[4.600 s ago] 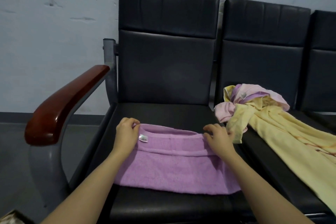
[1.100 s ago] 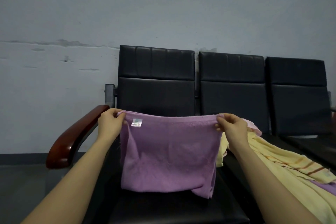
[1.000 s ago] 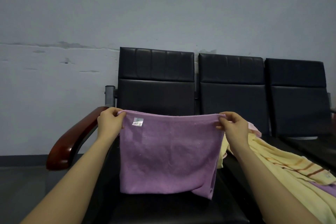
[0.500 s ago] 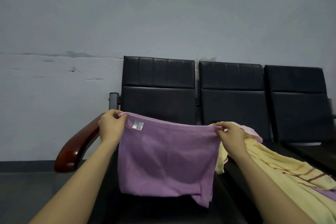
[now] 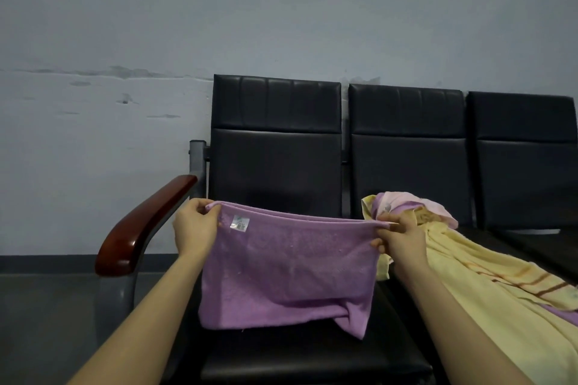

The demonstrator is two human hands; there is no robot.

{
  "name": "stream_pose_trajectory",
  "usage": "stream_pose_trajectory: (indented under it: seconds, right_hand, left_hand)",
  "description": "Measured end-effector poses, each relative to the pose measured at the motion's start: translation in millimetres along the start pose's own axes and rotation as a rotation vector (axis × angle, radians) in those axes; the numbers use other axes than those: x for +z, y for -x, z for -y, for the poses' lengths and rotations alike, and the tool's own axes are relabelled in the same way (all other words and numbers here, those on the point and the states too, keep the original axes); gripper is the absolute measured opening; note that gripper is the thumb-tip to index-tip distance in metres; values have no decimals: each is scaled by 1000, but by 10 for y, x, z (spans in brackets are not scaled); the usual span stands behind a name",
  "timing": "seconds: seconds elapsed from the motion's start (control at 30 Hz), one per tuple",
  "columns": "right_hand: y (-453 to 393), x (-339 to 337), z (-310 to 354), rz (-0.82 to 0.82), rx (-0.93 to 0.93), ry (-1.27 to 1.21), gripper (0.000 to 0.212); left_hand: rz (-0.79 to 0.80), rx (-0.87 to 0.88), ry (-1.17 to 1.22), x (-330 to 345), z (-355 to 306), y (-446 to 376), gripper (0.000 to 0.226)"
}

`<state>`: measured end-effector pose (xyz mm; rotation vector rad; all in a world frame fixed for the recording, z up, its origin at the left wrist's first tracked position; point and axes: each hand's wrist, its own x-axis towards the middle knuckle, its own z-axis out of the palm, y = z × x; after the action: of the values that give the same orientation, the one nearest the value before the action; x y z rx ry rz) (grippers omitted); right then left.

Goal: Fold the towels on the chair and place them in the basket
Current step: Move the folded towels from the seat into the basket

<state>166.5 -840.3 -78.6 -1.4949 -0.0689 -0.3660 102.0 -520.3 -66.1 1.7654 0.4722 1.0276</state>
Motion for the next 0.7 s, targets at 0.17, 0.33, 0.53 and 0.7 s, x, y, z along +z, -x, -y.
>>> stream_pose_trajectory:
  seconds: [0.17, 0.33, 0.53, 0.7]
  right_hand:
    - [-44, 71, -29, -2, 108, -234, 25]
    - [-252, 188, 236, -30, -2, -276, 27]
    - [-584, 324, 465, -64, -81, -277, 28]
    - [-937, 468, 576, -90, -107, -259, 27]
  left_hand:
    - [-36, -24, 58, 34, -3, 17, 7]
    - [-81, 3, 128, 82, -175, -195, 8]
    - [-133, 66, 145, 218, -505, -455, 3]
    - [-93, 67, 171, 420, -652, -660, 2]
